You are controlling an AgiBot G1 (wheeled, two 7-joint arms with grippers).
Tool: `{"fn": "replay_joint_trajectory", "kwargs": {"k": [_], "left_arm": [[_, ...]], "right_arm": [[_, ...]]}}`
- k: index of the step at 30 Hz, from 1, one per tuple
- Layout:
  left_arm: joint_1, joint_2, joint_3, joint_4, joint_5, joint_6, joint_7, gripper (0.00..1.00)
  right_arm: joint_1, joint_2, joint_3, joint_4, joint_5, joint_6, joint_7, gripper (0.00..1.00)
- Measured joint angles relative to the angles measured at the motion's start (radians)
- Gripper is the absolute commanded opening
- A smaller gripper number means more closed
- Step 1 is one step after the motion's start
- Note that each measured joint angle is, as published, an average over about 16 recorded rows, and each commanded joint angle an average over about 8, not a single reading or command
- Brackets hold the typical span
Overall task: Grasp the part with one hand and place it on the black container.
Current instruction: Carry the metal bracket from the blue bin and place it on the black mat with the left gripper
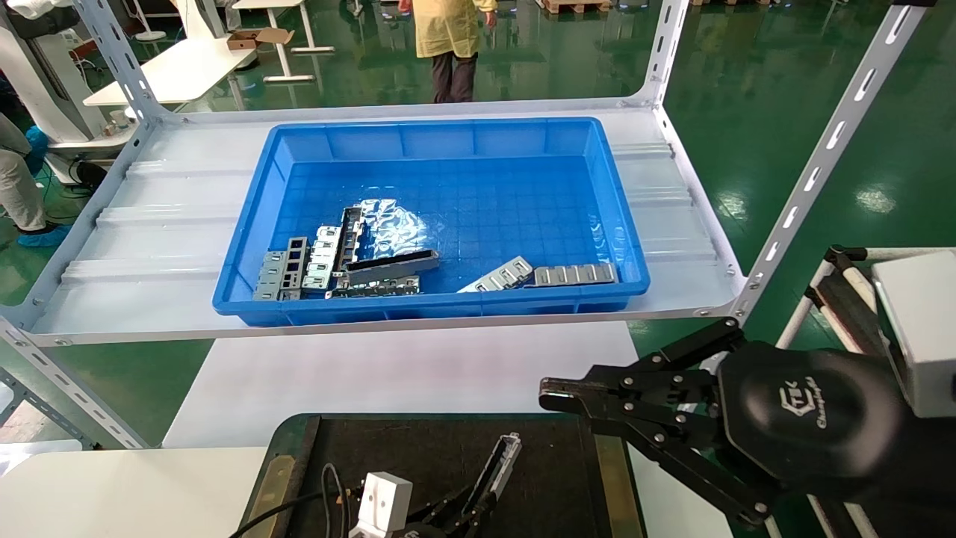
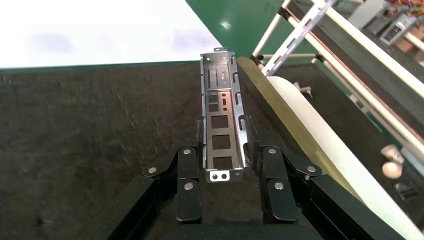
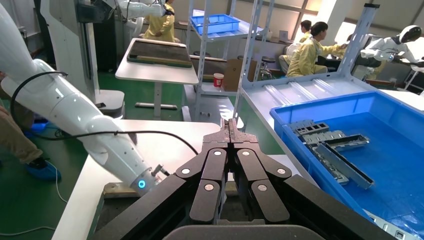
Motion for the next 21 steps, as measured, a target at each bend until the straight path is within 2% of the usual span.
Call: {"fn": "replay_joint_trajectory", "kwargs": {"k": [12,21], "left_arm": [[0.000,0.111,0.078,0.026,-0.010,-0.235,-0.019,0.00],[-0.026,0.187,0.111,0.075,-0.035,-0.324,-0.012,0.00]], "right_arm": [[0.000,0.000,0.000,0.000,0.000,0.000,0.000,0.00],[0.000,0.000,-0.001,0.000,0.000,0.000,0.000,0.00]]}}
